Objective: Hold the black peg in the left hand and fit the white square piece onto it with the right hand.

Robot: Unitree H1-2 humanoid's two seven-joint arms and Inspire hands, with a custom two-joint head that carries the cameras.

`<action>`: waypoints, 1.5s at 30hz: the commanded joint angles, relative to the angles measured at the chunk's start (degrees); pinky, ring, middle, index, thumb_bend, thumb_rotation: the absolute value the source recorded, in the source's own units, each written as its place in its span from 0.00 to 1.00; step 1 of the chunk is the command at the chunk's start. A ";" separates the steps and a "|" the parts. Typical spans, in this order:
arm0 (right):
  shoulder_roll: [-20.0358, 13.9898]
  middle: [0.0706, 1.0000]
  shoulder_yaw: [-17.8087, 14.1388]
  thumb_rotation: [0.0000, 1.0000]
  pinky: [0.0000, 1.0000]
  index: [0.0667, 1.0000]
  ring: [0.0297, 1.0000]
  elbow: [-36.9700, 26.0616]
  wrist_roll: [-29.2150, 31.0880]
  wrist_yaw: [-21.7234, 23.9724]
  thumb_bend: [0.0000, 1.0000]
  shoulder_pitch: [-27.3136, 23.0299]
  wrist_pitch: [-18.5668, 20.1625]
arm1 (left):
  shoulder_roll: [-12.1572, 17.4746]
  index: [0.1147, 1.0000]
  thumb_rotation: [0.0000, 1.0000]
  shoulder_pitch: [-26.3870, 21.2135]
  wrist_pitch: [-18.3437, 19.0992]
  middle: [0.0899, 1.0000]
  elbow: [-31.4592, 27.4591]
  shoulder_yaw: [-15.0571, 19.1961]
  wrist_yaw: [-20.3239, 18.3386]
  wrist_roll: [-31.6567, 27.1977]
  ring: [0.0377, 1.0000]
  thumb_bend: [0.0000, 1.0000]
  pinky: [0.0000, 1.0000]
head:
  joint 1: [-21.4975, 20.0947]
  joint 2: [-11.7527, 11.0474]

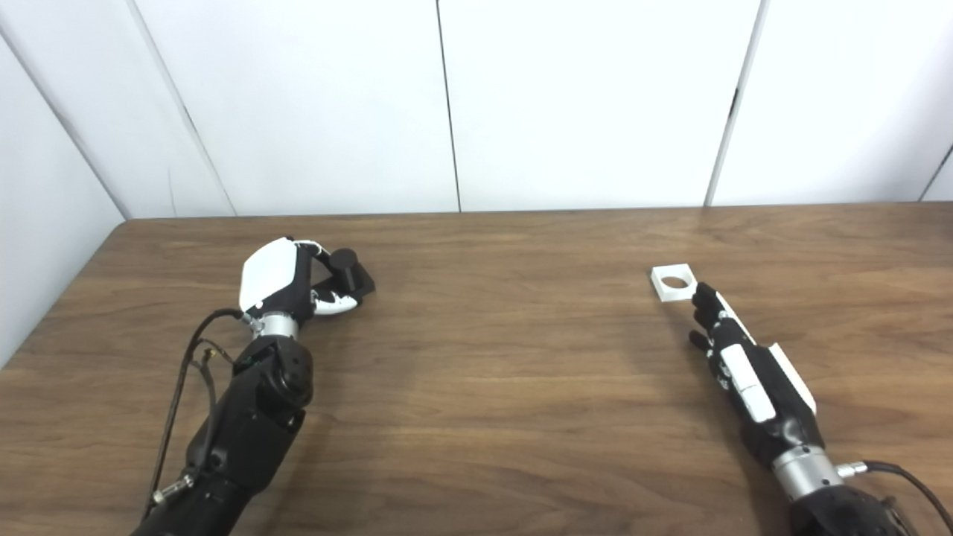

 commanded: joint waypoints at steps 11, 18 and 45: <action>-1.00 1.00 -0.41 0.88 0.98 0.98 1.00 -1.43 0.60 0.29 0.73 -0.67 -0.51 | 0.10 0.42 0.07 1.43 0.36 0.83 -4.56 0.40 -0.92 -1.87 0.97 0.52 0.87 | -0.72 0.47; -0.62 1.00 -0.29 0.88 0.99 0.99 1.00 -2.25 1.01 0.12 0.70 -0.69 0.08 | -0.43 0.42 0.07 3.51 1.07 0.81 -9.74 -0.95 -2.88 -1.01 0.94 0.52 0.79 | -1.53 0.83; 2.01 1.00 2.38 0.89 1.00 0.99 1.00 -5.61 -3.37 -2.45 0.69 -0.98 3.30 | -5.67 0.42 0.07 18.57 -0.14 0.83 -33.35 -11.02 -12.40 5.54 0.94 0.52 0.79 | -7.81 2.55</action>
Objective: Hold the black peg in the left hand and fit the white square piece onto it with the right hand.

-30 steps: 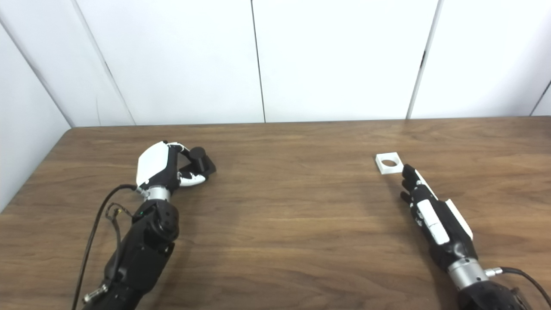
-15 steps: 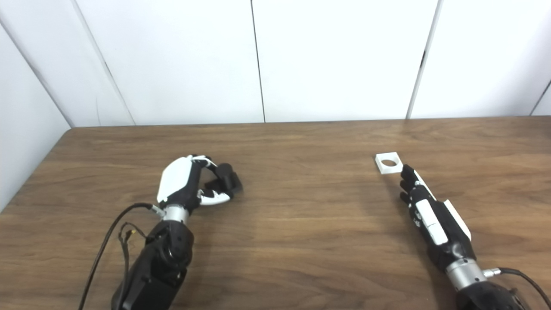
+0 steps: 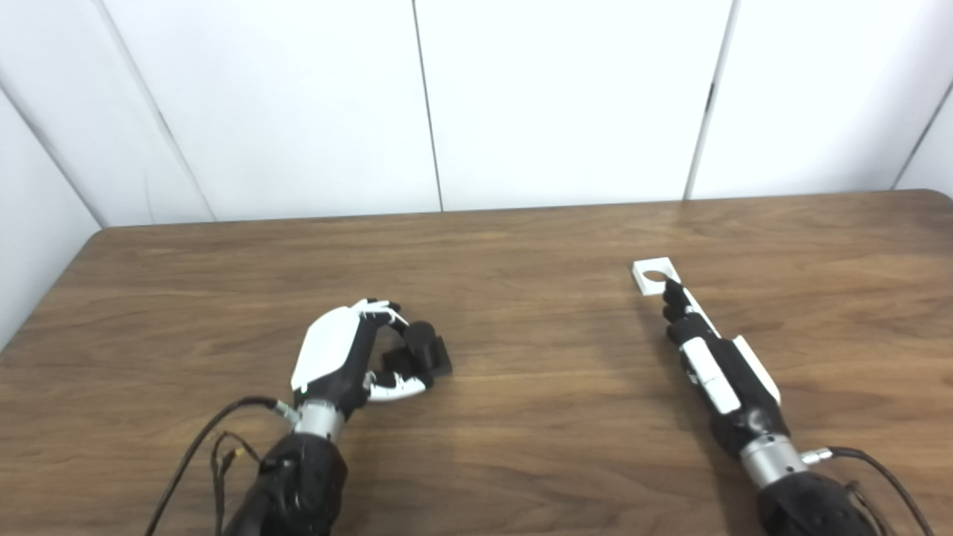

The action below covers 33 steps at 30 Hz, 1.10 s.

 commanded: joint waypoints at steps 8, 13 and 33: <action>0.89 1.00 0.55 0.89 0.99 0.99 1.00 -3.78 -0.56 -0.89 0.71 -1.81 1.28 | -0.21 0.42 0.07 3.88 -1.94 0.83 -6.05 -4.57 -3.32 5.02 0.94 0.51 0.83 | -1.57 0.61; 1.28 1.00 0.47 0.89 1.00 0.99 1.00 -4.26 -0.57 -1.05 0.69 -2.05 1.82 | -0.94 0.42 0.07 5.95 -2.97 0.83 -7.34 -5.54 -3.66 5.30 0.95 0.52 0.81 | -2.07 0.88; -0.33 0.90 0.75 0.65 0.85 0.87 0.90 -2.17 -14.05 -7.80 0.65 -9.43 0.35 | -2.42 0.42 0.07 9.57 -5.47 0.83 -8.76 -5.48 -5.03 7.30 0.94 0.52 0.78 | -2.08 1.80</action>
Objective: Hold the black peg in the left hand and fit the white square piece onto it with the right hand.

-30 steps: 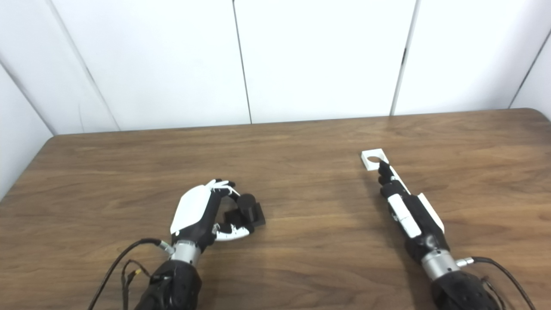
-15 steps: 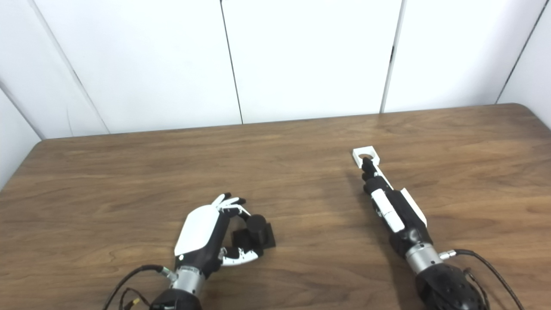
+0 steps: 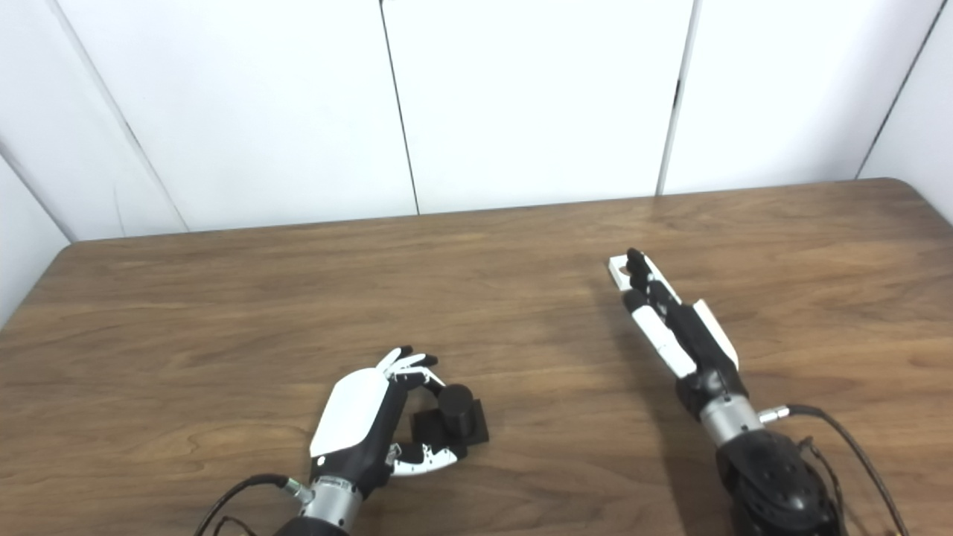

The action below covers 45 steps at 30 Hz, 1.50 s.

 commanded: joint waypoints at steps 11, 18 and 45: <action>-6.64 0.84 2.03 0.33 0.87 0.72 0.87 11.89 -19.08 -11.06 0.79 -18.71 -7.79 | -0.20 0.42 0.07 0.57 -1.27 0.83 0.04 0.33 -1.00 0.91 0.94 0.52 0.78 | -0.04 -0.12; -10.11 0.88 5.05 0.29 0.87 0.72 0.89 19.23 -21.82 -7.56 0.91 -24.30 -3.94 | -0.48 0.42 0.07 0.94 -1.77 0.83 0.28 0.57 -1.32 0.77 0.95 0.52 0.79 | -0.21 -0.28; -22.15 0.93 16.38 0.28 1.00 0.72 1.00 24.44 -26.74 15.93 0.99 -34.67 3.71 | -1.81 0.42 0.07 0.97 -2.00 0.84 1.22 1.63 -1.01 0.69 0.95 0.52 0.81 | -0.67 -0.71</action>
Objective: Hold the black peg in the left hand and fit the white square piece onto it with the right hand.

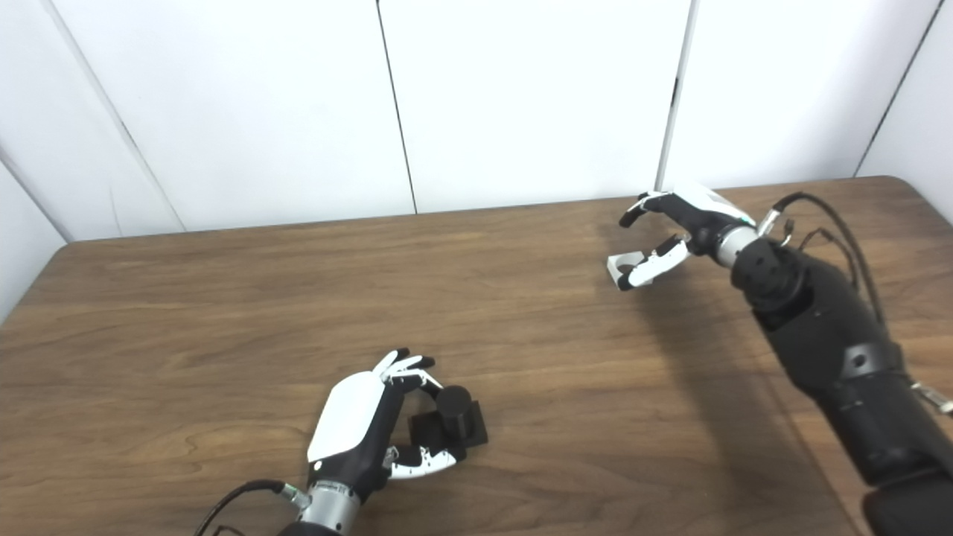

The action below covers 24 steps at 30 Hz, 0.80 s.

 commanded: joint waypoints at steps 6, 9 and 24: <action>-3.50 0.94 1.95 0.25 0.97 0.72 1.00 -3.22 -2.30 4.12 0.98 -5.01 0.34 | -0.37 0.42 0.07 0.00 -0.10 0.84 1.27 0.22 -0.54 0.76 0.95 0.52 0.82 | 0.08 0.07; -3.37 0.95 2.90 0.21 0.89 0.72 1.00 -3.19 -3.04 5.02 0.98 -5.24 1.09 | -0.37 0.42 0.07 -0.08 -0.20 0.84 1.32 0.19 -0.51 0.94 0.95 0.51 0.82 | 0.08 0.07; -2.12 0.95 5.06 0.20 0.92 0.72 1.00 0.01 -4.75 4.75 0.99 -6.59 -0.72 | -0.57 0.42 0.08 -0.10 0.16 0.85 1.41 0.16 -0.54 1.79 0.96 0.52 0.80 | 0.48 -0.05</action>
